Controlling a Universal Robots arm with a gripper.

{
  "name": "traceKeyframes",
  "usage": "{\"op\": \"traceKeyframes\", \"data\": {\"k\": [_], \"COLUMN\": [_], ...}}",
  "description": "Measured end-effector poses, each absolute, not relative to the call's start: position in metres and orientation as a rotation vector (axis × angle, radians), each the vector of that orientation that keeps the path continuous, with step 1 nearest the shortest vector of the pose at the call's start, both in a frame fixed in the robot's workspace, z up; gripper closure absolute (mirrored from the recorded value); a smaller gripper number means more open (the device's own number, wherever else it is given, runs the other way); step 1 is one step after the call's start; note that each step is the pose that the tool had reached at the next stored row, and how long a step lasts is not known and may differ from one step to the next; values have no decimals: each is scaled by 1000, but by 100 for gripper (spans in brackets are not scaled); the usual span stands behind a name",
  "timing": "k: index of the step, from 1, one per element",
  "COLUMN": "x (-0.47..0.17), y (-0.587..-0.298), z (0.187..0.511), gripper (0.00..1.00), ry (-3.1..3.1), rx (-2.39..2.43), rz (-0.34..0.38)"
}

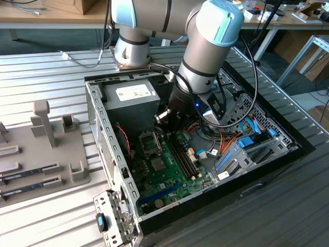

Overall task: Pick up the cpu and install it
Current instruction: 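Close the cpu cover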

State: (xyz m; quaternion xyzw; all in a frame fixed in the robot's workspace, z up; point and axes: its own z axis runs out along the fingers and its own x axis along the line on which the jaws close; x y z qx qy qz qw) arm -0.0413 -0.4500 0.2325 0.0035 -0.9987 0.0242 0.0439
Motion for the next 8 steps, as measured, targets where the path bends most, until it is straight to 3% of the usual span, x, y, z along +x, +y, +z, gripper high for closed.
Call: {"op": "traceKeyframes", "data": {"k": [8], "x": [-39], "y": [-450], "z": [267], "gripper": [89], "ry": [-3052], "rx": [28], "rz": [63]}}
